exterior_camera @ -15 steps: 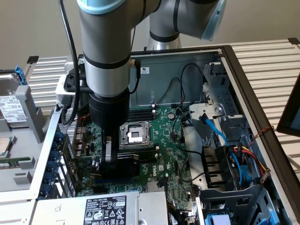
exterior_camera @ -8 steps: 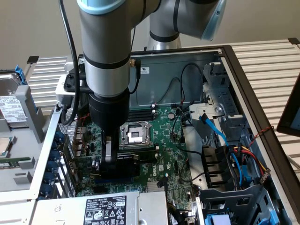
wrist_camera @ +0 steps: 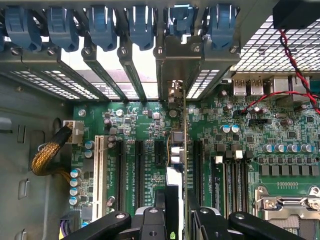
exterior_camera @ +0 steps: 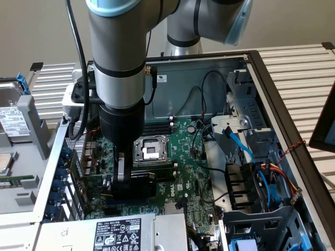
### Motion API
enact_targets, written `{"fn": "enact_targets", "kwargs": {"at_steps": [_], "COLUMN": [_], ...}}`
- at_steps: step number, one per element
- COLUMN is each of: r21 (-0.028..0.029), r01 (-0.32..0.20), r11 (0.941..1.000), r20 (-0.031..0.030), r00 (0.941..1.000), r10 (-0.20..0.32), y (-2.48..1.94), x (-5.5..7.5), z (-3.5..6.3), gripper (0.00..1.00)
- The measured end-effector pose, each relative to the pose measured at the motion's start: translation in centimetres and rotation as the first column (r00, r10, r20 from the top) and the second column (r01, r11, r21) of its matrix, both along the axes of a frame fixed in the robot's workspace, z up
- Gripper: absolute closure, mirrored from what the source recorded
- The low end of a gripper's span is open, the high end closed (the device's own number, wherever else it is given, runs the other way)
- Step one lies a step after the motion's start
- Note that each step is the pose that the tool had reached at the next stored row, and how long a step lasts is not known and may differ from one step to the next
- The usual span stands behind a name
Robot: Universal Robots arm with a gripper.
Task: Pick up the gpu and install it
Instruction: 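Insert the gpu into the slot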
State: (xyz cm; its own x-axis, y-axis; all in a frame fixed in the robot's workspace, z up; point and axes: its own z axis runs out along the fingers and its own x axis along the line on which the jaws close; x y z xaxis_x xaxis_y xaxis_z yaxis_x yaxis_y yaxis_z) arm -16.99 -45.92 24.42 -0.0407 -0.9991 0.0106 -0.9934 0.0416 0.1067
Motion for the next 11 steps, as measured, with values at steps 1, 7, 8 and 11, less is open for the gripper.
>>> {"fn": "enact_targets", "kwargs": {"at_steps": [1, 7, 8, 11], "r21": [0.0000, 0.0001, 0.0001, 0.0001], "r01": [0.000, 0.000, 0.000, 0.000], "r11": [1.0000, 1.0000, 1.0000, 1.0000], "r20": [0.0000, 0.0001, 0.0000, 0.0001], "r00": [1.0000, 1.0000, 1.0000, 1.0000], "r10": [0.000, 0.000, 0.000, 0.000], "y": [0.00, 0.00, 0.00, 0.00], "x": [0.00, -0.01, -0.01, -0.01], "z": [-0.01, -0.05, -0.05, -0.10], "gripper": [0.73, 0.73, 0.73, 0.73]}}
